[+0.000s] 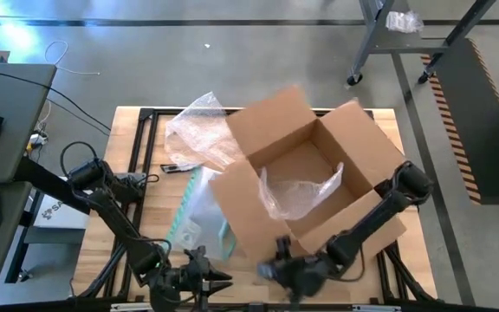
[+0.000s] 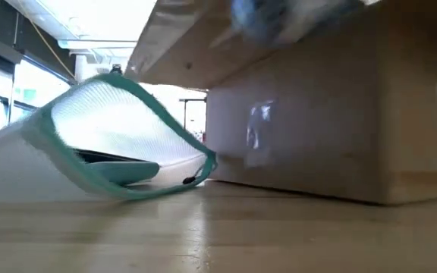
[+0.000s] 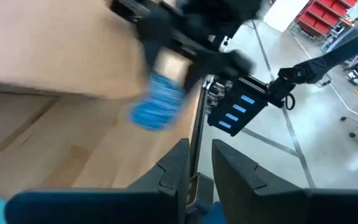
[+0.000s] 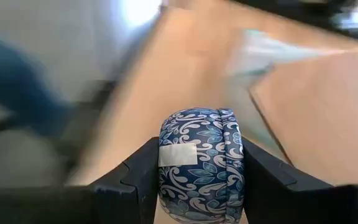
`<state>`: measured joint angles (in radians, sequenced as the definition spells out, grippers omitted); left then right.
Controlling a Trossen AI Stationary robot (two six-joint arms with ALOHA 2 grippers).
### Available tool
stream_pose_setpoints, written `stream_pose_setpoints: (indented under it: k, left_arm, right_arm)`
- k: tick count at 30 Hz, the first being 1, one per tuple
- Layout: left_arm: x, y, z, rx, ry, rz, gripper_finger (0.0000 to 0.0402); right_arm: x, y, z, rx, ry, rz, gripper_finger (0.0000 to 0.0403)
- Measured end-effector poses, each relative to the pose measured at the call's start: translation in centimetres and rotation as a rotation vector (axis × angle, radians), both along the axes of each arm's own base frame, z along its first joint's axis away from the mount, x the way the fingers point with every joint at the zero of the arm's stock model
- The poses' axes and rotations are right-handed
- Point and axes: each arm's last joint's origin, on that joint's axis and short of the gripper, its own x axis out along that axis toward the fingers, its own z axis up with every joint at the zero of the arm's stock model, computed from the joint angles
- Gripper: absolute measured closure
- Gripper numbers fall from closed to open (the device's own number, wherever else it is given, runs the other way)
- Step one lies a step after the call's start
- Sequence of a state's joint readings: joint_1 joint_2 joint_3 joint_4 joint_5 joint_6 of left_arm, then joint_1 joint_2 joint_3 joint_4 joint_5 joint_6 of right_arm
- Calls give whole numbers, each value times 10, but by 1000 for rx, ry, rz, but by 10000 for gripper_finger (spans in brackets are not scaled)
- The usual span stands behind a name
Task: Unpack boxes
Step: Put the blue scented candle into the white zip bag
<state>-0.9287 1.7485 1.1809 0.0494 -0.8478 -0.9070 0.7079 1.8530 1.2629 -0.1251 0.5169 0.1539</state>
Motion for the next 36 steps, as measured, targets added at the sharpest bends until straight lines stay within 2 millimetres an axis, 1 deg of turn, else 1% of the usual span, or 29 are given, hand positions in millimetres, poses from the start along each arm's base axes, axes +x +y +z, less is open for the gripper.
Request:
stream_pose_setpoints:
  k: [3, 6, 9, 10, 12, 14, 17, 19, 21, 24, 27, 29, 31, 34, 36]
  left_arm:
    - [-5, -4, 0, 1, -1, -15, 357]
    - [-10, -8, 0, 4, -2, -32, 361]
    - [-14, -10, 0, 9, 2, -39, 363]
    - [-15, -11, 0, 7, 4, -40, 364]
    - [-19, -13, -1, -7, 4, -35, 366]
    - [-24, -16, -2, -32, 7, -22, 369]
    - [-32, -19, -3, -72, 7, 13, 376]
    - [-38, -19, -5, -105, 20, 43, 383]
    - [-45, -16, -8, -143, 58, 80, 389]
    - [-55, -8, -15, -230, 131, 176, 399]
    - [-64, 4, -24, -273, 229, 276, 401]
    - [-67, 10, -27, -284, 290, 319, 401]
    - [-69, 14, -30, -278, 339, 339, 401]
    - [-67, 15, -30, -267, 363, 336, 401]
    - [-66, 16, -30, -248, 364, 327, 401]
  right_arm:
    - [19, -26, 2, -86, -39, -77, 252]
    - [42, -62, 4, -164, -55, -162, 252]
    - [60, -93, 8, -162, -94, -235, 252]
    - [63, -98, 12, -133, -108, -223, 252]
    - [65, -96, 16, -31, -118, -145, 252]
    - [61, -82, 16, 57, -96, -30, 252]
    - [54, -58, 0, 56, -50, 49, 252]
    - [54, -49, -18, 26, -23, 17, 252]
    - [59, -50, -38, -14, -2, -60, 252]
    - [73, -63, -64, -6, 6, -159, 252]
    - [87, -74, -77, 65, -31, -178, 252]
    - [95, -76, -78, 86, -90, -124, 252]
    - [101, -74, -74, 70, -174, -29, 252]
    - [113, -75, -70, -60, -251, 62, 252]
    - [124, -81, -73, -184, -239, 103, 252]
